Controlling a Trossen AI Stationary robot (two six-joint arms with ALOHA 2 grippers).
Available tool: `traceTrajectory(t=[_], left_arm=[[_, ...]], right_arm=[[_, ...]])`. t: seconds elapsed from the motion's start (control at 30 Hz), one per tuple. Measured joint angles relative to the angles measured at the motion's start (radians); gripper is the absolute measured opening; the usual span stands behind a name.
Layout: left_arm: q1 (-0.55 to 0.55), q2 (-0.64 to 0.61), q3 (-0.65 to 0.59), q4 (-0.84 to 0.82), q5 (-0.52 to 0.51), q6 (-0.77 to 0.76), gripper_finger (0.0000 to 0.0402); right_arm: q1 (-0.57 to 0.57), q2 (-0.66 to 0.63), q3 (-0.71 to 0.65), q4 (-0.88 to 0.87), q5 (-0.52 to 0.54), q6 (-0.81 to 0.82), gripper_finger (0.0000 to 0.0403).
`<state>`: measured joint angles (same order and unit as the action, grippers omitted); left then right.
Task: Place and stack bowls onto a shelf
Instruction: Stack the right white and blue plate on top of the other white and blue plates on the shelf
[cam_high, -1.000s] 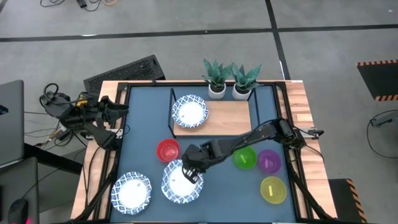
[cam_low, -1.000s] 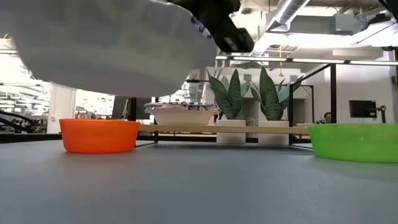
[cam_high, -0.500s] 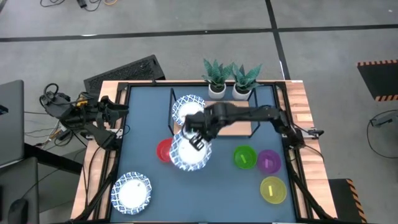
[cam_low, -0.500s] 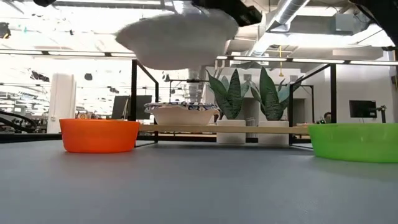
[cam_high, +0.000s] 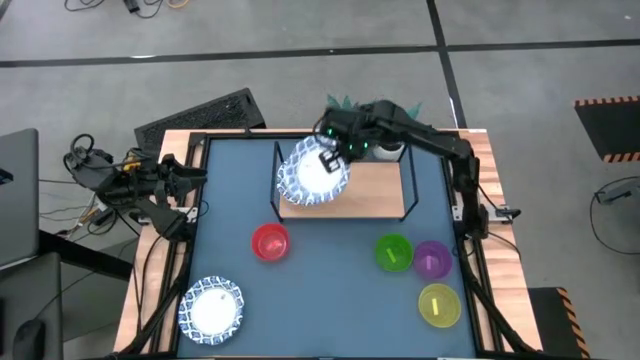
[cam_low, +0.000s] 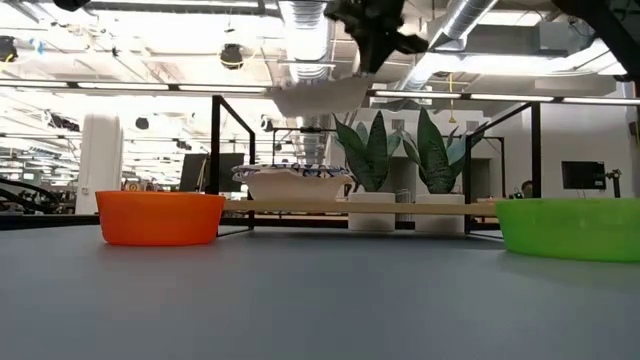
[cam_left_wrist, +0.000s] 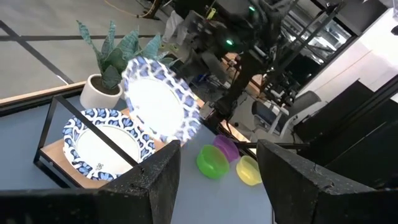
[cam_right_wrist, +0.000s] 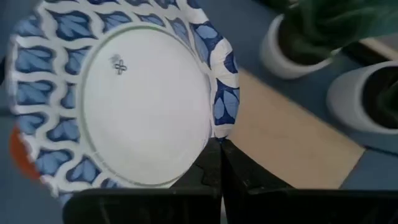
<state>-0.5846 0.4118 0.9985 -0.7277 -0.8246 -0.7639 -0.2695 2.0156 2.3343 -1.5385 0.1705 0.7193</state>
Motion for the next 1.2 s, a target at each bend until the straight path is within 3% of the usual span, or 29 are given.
traceTrajectory(t=[0.47, 1.2], left_arm=[[0.0, 0.0, 0.0, -0.023, -0.003, 0.0, 0.0197], [0.0, 0.0, 0.0, -0.025, -0.029, 0.0, 0.0197]], right_arm=[[-0.11, 0.001, -0.005, 0.05, 0.016, -0.026, 0.0017], [-0.092, 0.002, -0.338, 0.429, -0.094, -0.012, 0.0017]])
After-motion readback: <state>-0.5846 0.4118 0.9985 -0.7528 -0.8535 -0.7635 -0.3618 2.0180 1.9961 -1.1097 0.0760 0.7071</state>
